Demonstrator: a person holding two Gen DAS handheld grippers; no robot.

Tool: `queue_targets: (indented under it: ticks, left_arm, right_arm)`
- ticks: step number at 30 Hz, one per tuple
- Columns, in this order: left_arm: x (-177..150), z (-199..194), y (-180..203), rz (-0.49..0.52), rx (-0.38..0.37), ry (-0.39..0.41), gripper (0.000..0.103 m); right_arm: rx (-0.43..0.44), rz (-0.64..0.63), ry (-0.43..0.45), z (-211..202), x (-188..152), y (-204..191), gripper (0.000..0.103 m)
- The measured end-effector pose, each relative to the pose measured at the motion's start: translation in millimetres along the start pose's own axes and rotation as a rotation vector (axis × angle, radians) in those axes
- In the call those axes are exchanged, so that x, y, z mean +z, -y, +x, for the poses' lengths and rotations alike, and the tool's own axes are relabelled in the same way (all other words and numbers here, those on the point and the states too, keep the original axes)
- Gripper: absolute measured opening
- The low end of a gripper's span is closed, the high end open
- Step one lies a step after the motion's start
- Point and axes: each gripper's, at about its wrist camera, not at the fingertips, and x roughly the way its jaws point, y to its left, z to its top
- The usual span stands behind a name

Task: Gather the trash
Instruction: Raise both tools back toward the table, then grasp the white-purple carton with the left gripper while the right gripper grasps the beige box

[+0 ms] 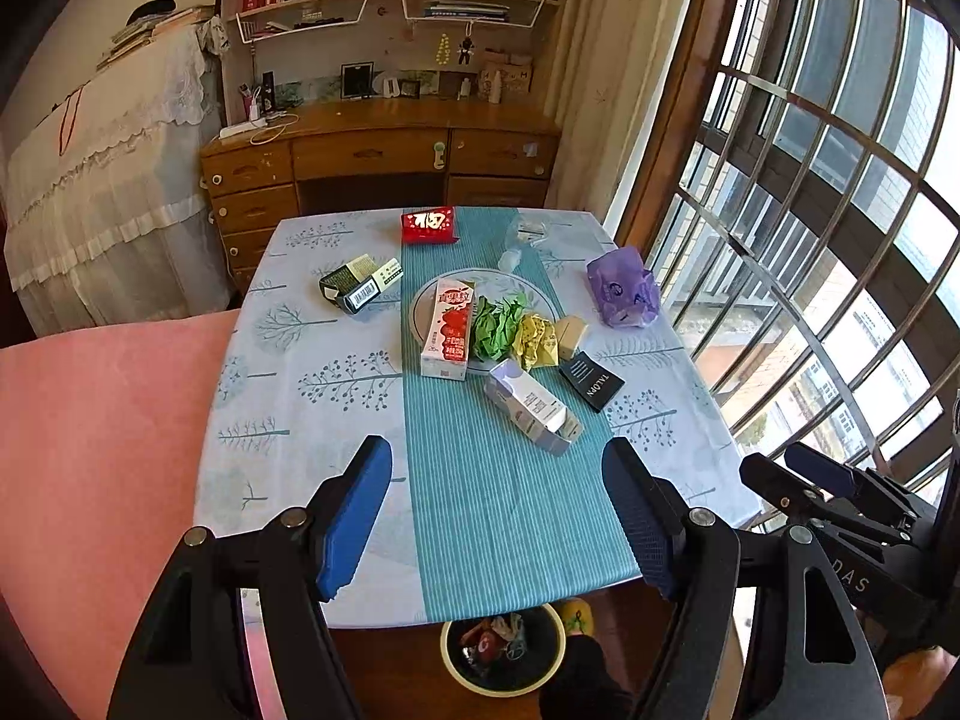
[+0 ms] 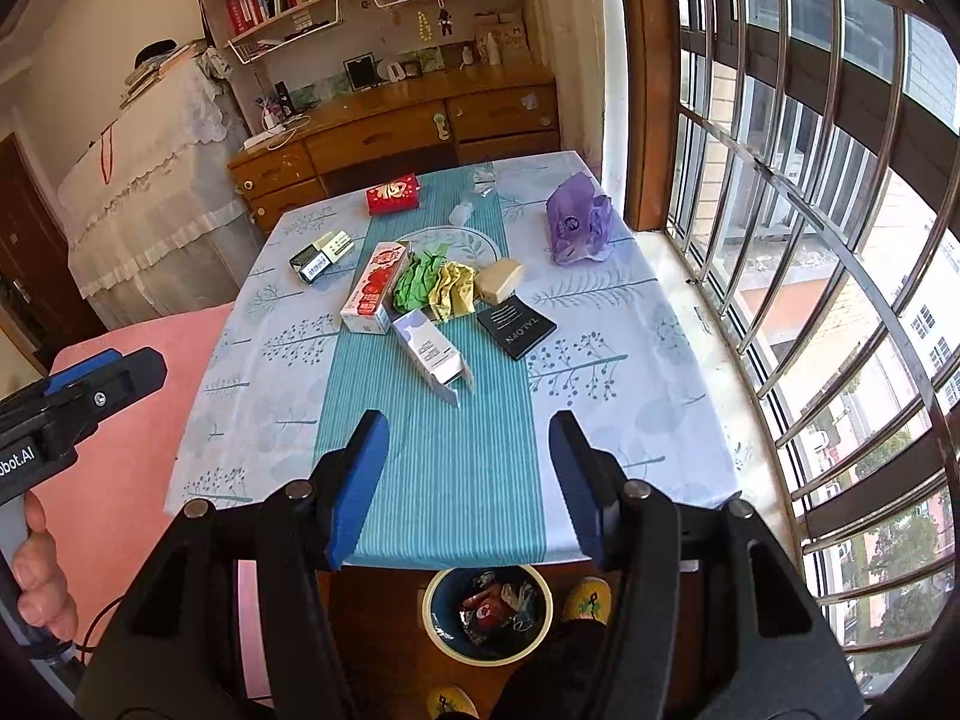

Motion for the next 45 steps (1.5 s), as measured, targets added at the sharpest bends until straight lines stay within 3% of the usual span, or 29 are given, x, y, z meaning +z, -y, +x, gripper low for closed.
queue_targets:
  ticks: [10, 14, 21, 29, 32, 36, 38, 40, 45]
  left_arm:
    - [61, 173, 20, -0.155, 0.055, -0.176, 0.074]
    - [72, 245, 26, -0.230, 0.092, -0.245, 0.074]
    - [68, 331, 27, -0.317, 0.150, -0.354, 0.074]
    - [52, 386, 22, -0.378, 0.211, -0.463, 0.068]
    - [46, 400, 23, -0.397, 0.206, -0.491, 0.065]
    - [45, 407, 31, -0.380, 0.221, -0.475, 0.059]
    - [46, 408, 34, -0.368, 0.234, -0.468, 0.043]
    - [45, 408, 36, -0.361, 0.234, -0.467, 0.035]
    - [43, 407, 28, -0.395, 0.221, -0.466, 0.035]
  right_arm:
    - [0.054, -0.083, -0.139, 146, 84, 66, 0.052]
    - [0.088, -0.134, -0.204, 204, 109, 85, 0.052]
    - [0.163, -0.221, -0.285, 284, 127, 88, 0.052]
    - [0.233, -0.370, -0.325, 345, 131, 60, 0.053]
    - [0.252, -0.449, -0.332, 361, 129, 48, 0.061]
    - [0.284, -0.543, -0.340, 375, 126, 34, 0.064]
    - [0.285, -0.579, -0.339, 379, 123, 29, 0.065]
    - [0.273, -0.608, -0.336, 385, 122, 27, 0.066]
    - [0.284, -0.641, -0.320, 391, 124, 24, 0.067]
